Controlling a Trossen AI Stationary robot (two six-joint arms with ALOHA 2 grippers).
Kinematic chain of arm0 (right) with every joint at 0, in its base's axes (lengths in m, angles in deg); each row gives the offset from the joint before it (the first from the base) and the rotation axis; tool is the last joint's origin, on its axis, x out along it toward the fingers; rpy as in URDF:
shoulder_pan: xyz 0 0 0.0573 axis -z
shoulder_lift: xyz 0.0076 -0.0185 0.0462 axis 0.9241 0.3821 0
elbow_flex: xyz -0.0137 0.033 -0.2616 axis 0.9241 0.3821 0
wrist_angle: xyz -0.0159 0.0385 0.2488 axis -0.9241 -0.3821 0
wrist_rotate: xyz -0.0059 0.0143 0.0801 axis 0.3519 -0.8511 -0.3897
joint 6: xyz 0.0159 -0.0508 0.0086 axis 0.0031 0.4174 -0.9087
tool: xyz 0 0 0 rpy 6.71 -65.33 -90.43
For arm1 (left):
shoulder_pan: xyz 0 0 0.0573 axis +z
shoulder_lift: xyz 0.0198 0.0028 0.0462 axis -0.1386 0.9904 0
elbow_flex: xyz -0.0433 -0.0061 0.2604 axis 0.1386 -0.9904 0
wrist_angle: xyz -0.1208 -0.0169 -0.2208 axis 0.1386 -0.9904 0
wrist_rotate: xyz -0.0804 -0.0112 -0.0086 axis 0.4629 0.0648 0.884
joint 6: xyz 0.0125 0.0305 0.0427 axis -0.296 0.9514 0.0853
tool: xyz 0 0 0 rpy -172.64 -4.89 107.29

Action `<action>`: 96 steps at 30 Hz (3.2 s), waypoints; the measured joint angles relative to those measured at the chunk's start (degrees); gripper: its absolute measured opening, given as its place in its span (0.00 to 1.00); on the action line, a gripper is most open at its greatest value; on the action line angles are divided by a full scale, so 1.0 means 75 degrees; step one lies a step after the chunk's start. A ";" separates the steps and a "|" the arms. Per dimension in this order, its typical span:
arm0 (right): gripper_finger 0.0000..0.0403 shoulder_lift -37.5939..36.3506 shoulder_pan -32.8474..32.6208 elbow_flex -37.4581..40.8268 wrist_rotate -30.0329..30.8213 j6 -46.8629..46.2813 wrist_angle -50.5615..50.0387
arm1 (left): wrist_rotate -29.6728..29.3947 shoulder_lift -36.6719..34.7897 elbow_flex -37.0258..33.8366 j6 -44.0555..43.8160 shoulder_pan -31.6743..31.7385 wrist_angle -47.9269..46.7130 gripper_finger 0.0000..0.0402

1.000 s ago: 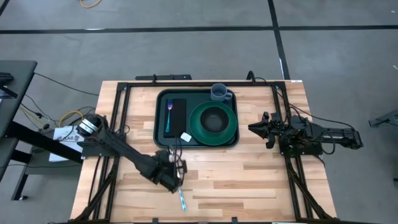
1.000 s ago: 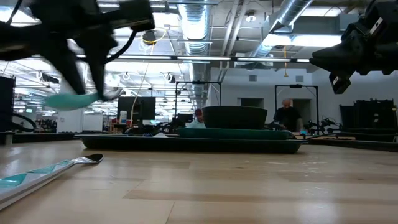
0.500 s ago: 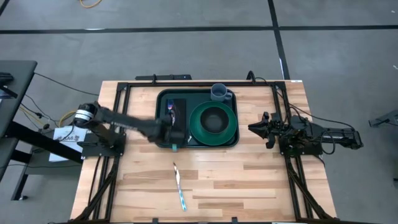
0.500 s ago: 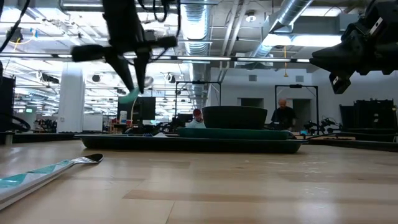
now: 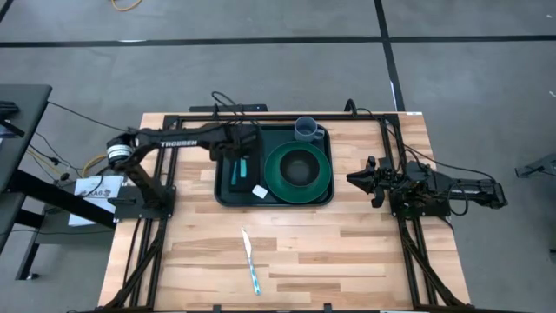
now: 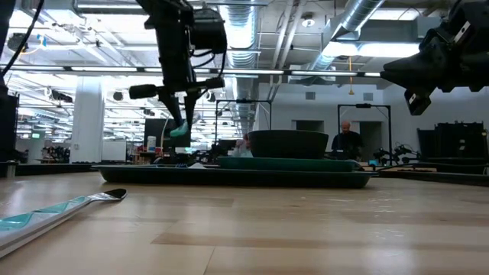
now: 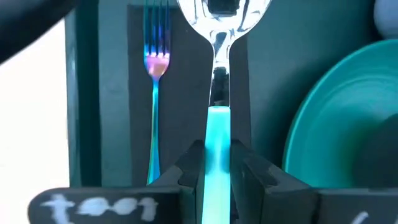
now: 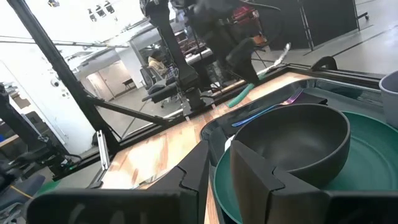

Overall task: Set up tray
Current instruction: Put the light blue spoon beside the blue fork on top of the black towel on the black serving tray, then put the blue pattern table knife beside the light blue spoon on top of the black towel on the black serving tray

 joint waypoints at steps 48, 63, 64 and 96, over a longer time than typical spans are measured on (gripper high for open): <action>0.15 -0.0001 0.0000 0.0000 -0.0006 0.0000 0.0000 | 0.1497 0.1832 -0.0033 0.1253 0.1097 0.0639 0.17; 0.15 -0.0001 0.0000 0.0000 -0.0003 0.0000 0.0000 | 0.1498 0.1830 -0.0033 0.1253 0.1097 0.0640 0.19; 0.15 -0.0001 0.0000 0.0000 -0.0003 0.0000 0.0000 | 0.1500 0.1828 -0.0033 0.1254 0.1097 0.0641 0.19; 0.15 -0.0001 0.0000 0.0000 -0.0003 0.0000 0.0000 | 0.1033 -0.0448 -0.0019 -0.3780 -0.4925 0.2210 0.19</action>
